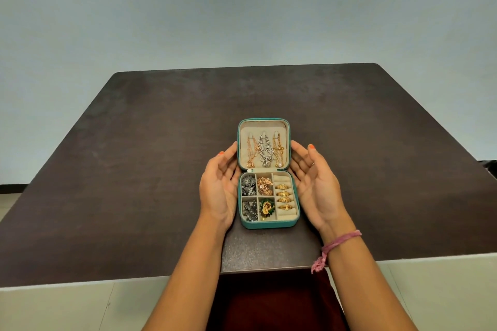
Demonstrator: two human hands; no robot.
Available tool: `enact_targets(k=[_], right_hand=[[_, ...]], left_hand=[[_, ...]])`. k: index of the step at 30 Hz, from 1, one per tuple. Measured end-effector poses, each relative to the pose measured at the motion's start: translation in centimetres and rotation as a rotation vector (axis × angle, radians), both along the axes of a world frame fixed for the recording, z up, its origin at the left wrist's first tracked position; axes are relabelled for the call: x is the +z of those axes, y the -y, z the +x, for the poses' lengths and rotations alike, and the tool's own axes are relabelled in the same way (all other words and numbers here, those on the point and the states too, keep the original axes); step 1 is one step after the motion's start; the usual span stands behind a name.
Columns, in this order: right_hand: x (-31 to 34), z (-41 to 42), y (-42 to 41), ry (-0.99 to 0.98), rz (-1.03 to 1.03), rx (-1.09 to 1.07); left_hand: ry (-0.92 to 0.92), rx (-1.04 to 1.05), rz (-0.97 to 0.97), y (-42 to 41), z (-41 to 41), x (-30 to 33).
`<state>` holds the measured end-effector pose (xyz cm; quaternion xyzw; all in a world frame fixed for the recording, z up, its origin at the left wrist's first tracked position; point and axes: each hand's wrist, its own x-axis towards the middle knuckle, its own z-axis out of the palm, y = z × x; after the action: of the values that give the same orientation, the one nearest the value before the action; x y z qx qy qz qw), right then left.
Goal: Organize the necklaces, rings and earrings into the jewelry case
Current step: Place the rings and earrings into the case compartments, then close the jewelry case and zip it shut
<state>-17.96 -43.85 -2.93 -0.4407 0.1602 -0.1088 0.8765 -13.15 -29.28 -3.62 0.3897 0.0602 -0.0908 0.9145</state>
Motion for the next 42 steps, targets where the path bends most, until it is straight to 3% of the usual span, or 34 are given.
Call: enact_targets(k=[20,42], right_hand=[[0.3,-0.5,-0.2,0.077,0.043,-0.014],[0.3,-1.4,-0.6,0.105,0.052,-0.022]], left_hand=[[-0.005,0.049,0.027,-0.2,-0.2,0.0],[0.015,-0.045,0.031,-1.2,-1.7,0.5]])
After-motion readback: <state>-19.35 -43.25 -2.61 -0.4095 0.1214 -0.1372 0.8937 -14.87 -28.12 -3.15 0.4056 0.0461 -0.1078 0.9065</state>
